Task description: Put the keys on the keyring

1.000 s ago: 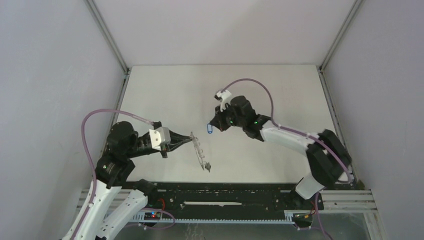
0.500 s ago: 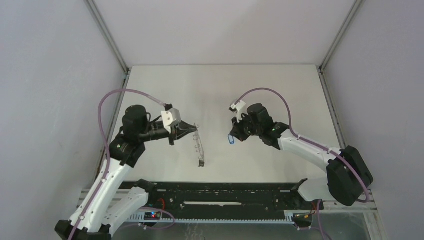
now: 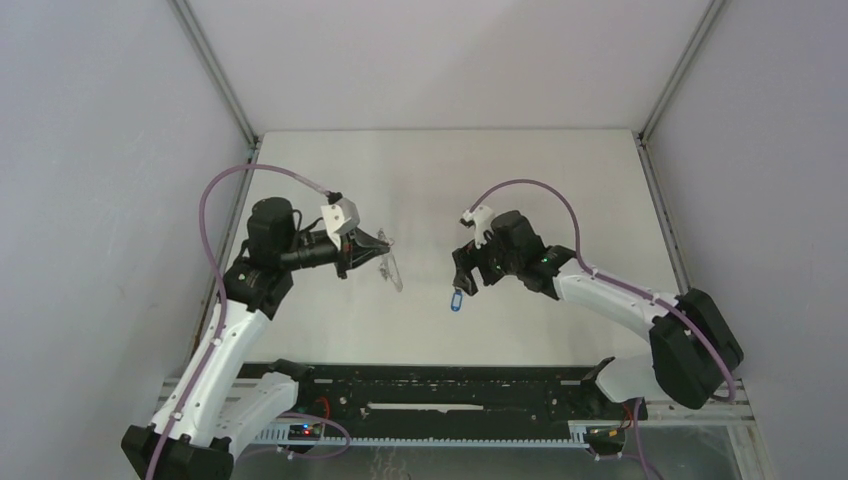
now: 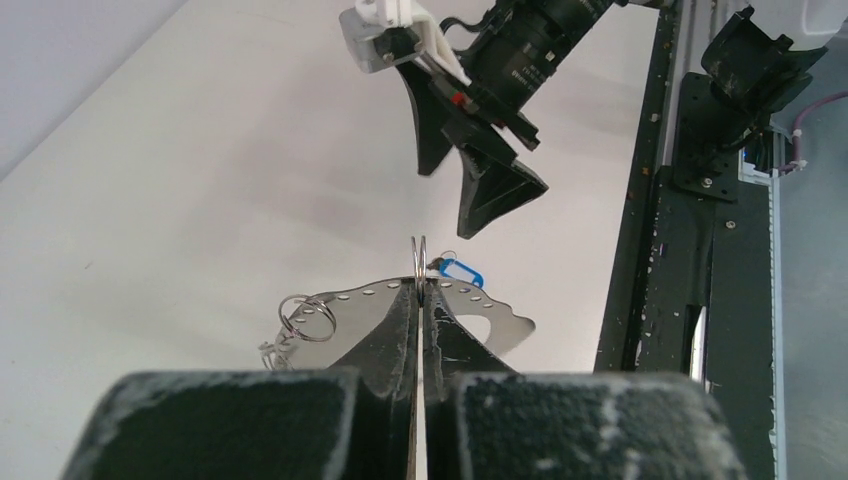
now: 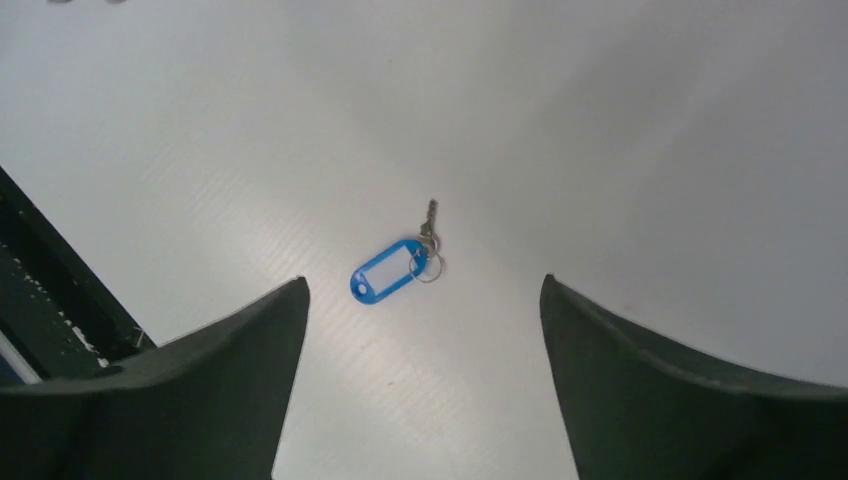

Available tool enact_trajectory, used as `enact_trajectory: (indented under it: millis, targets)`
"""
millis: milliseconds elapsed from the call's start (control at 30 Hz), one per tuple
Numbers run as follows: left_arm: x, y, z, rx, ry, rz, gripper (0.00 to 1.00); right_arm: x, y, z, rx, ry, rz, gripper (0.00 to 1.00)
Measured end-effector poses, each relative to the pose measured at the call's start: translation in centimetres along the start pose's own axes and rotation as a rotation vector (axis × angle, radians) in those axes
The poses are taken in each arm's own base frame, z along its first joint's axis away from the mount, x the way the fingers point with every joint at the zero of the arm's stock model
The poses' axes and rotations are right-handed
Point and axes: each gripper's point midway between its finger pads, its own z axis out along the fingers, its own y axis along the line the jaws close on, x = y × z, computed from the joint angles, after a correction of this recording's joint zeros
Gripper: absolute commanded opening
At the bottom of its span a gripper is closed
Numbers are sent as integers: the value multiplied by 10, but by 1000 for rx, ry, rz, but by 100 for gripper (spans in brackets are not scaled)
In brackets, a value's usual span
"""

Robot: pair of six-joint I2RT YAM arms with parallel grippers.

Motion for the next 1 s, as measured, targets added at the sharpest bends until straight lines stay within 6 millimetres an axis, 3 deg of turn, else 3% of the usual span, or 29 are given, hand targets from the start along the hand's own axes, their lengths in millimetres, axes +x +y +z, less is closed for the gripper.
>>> enact_trajectory:
  millis: [200, 400, 433, 500, 567, 633, 700, 733, 800, 867, 1000]
  targets:
    - [-6, 3, -4, -9, -15, 7, 0, -28, -1, -25, 9, -107, 114, 100]
    - [-16, 2, -6, 0, -33, 18, 0, -37, -13, -44, 132, -166, 234, 100]
    - [-16, 2, -7, 1, -34, 18, 0, -43, -12, -52, 156, -200, 267, 95]
    - [-20, 2, -7, 3, -39, 23, 0, -57, -6, -71, 140, -279, 361, 62]
    - [-23, 2, -7, 6, -45, 28, 0, -65, -10, -81, 117, -329, 469, 57]
    - [-24, 1, -7, 10, -49, 33, 0, -63, -13, -74, 106, -314, 603, 62]
    - [-24, 2, -7, 11, -50, 33, 0, -49, -7, -50, 98, -237, 720, 78]
    - [-24, 2, -7, 11, -50, 33, 0, -38, 0, -36, 96, -182, 758, 79]
    - [-24, 2, -7, 11, -50, 33, 0, -6, 13, -9, 111, -58, 833, 76]
    - [-25, 2, -7, 13, -52, 35, 0, 19, 21, 4, 133, 34, 899, 71]
    - [-25, 1, -7, 17, -53, 35, 0, 36, 14, 19, 188, 88, 1027, 55]
